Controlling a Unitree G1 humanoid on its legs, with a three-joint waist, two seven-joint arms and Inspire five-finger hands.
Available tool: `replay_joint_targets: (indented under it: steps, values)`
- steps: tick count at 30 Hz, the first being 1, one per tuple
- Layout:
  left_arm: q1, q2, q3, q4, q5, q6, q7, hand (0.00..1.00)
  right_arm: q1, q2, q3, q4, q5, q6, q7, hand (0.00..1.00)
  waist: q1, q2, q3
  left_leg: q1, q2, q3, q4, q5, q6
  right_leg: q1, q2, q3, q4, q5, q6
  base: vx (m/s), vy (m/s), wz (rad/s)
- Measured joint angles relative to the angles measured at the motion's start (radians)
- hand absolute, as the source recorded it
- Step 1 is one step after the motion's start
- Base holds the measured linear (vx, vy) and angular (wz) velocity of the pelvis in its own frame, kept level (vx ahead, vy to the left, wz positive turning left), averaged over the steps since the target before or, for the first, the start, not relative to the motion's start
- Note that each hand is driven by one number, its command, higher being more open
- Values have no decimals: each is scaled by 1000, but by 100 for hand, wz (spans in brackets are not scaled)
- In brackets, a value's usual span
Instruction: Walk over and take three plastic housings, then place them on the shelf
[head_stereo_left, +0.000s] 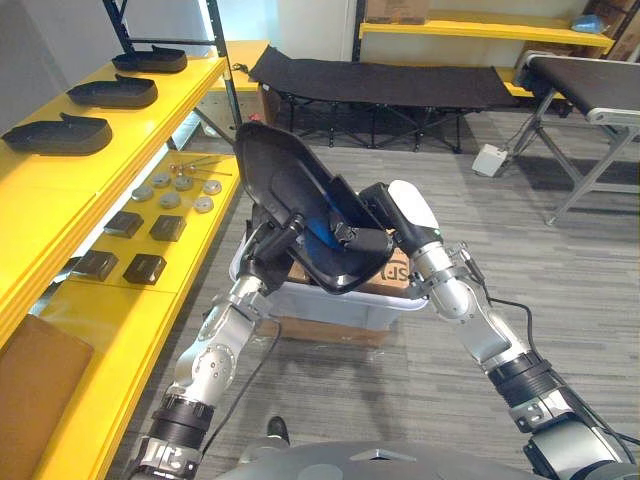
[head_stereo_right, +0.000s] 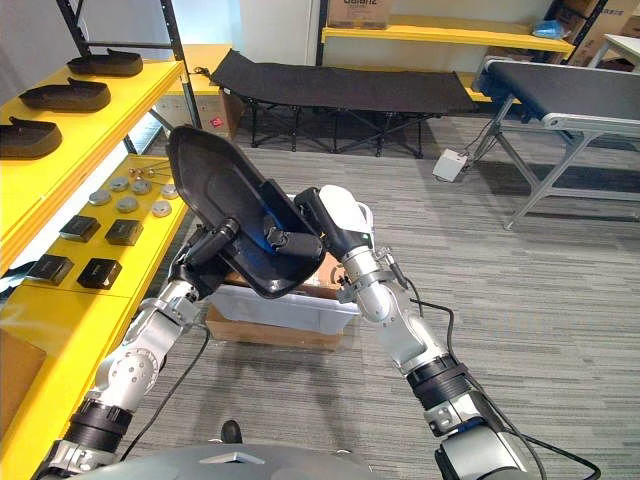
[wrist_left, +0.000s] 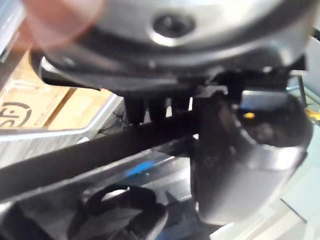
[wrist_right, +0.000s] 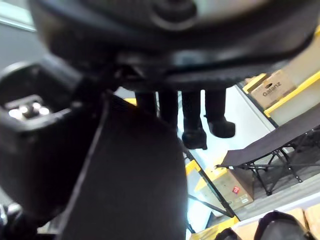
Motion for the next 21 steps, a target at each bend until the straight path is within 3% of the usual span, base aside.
replay_joint_targets:
  steps: [3, 8, 10, 17, 21]
  values:
    - [7, -2, -5, 0, -33, -24, -14, 0, 19, 37, 0, -30, 43, -2, -34, 100, 0, 1, -1, 0, 0, 0, 0, 0, 0, 0, 0, -1, 0, -4, -6, 0, 0, 0]
    - [9, -48, -18, -6, -87, -95, -21, 0, 64, 144, 7, -98, 358, -28, -47, 100, -2, 1, -1, -1, -1, 0, 0, 0, 0, 0, -2, -5, 0, -4, -6, 0, 0, 0]
    - [20, -81, -8, -26, -74, -116, -12, 0, 73, 169, 11, -98, 411, -44, -51, 100, -2, 1, -1, -2, -2, -1, 0, 0, 0, -1, -3, -8, 0, -4, -6, 0, 0, 0]
    - [81, -153, 55, -211, 209, -183, 102, 0, 101, 226, -60, -99, 442, -52, -37, 100, 0, 1, -1, -3, -1, -4, 0, 0, 0, 3, -2, -15, -1, -4, -6, 6, 1, 2]
    - [117, -187, 142, -316, 457, -296, 225, 0, 138, 248, -168, -138, 469, -48, -60, 100, -2, 1, -1, -2, 0, -3, 0, 0, 0, 3, -1, -14, -2, -4, -6, 0, 0, 0]
